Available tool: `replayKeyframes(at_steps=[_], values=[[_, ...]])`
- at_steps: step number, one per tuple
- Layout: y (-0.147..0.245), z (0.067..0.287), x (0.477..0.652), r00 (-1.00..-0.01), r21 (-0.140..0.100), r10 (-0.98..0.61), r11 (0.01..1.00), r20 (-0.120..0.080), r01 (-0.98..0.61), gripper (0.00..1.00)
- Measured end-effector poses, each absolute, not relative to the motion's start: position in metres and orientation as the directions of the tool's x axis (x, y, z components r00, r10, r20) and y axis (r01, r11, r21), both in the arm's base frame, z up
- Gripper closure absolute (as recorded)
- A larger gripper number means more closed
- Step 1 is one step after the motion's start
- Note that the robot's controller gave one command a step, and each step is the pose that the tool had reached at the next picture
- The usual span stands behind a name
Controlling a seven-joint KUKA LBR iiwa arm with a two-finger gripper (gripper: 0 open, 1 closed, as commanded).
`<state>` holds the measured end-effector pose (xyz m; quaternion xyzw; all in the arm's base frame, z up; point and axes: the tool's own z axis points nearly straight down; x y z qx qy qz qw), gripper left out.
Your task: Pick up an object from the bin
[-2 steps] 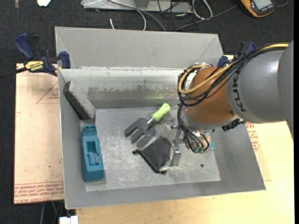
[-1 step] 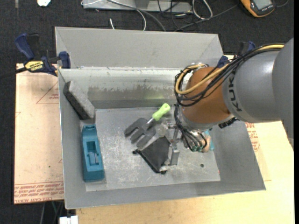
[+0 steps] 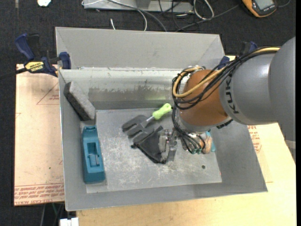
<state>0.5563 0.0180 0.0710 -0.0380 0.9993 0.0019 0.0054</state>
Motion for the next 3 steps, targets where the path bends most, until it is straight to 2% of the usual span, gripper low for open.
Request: replayKeyframes(at_steps=[1, 2, 3], values=[[0.018, 0.071, 0.556, -0.997, 0.004, -0.076, 0.997, -0.011, -0.076, 1.0], [0.027, 0.129, 0.55, -0.997, 0.004, -0.072, 0.997, -0.007, -0.072, 1.0], [0.01, 0.205, 0.564, -1.0, 0.005, -0.005, 1.0, -0.007, -0.005, 1.0]])
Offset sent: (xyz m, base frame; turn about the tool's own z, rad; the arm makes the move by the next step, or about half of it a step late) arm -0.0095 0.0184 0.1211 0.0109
